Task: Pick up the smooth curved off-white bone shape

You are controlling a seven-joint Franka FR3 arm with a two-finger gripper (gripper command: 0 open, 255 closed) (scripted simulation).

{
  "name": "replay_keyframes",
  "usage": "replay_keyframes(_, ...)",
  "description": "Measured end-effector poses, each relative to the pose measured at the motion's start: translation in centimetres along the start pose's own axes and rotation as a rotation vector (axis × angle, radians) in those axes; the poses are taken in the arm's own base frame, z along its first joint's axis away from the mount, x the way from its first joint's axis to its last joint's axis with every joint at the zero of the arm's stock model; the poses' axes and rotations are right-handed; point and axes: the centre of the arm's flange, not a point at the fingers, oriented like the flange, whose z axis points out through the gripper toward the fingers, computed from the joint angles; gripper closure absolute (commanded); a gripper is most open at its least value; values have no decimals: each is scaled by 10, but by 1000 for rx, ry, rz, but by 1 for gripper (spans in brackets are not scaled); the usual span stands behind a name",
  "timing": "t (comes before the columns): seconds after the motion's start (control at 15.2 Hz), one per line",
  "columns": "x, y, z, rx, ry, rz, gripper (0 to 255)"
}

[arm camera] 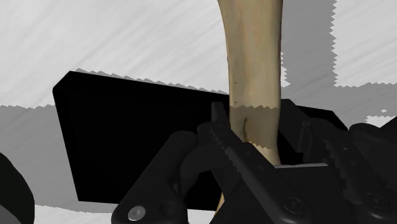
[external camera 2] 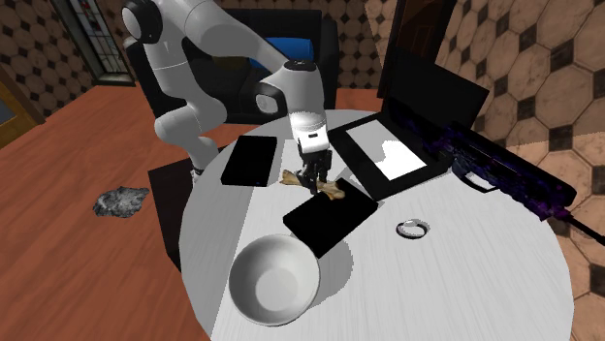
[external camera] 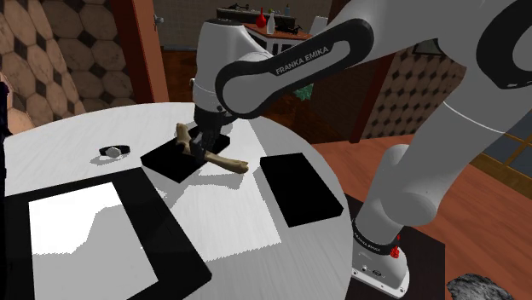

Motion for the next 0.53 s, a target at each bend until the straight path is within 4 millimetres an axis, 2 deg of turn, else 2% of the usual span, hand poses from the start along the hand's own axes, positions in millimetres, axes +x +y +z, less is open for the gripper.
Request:
replay_keyframes(0.4,0,0,0,0,1,0,255)
replay_keyframes(0.53,2,0,-7,0,0,0,255)
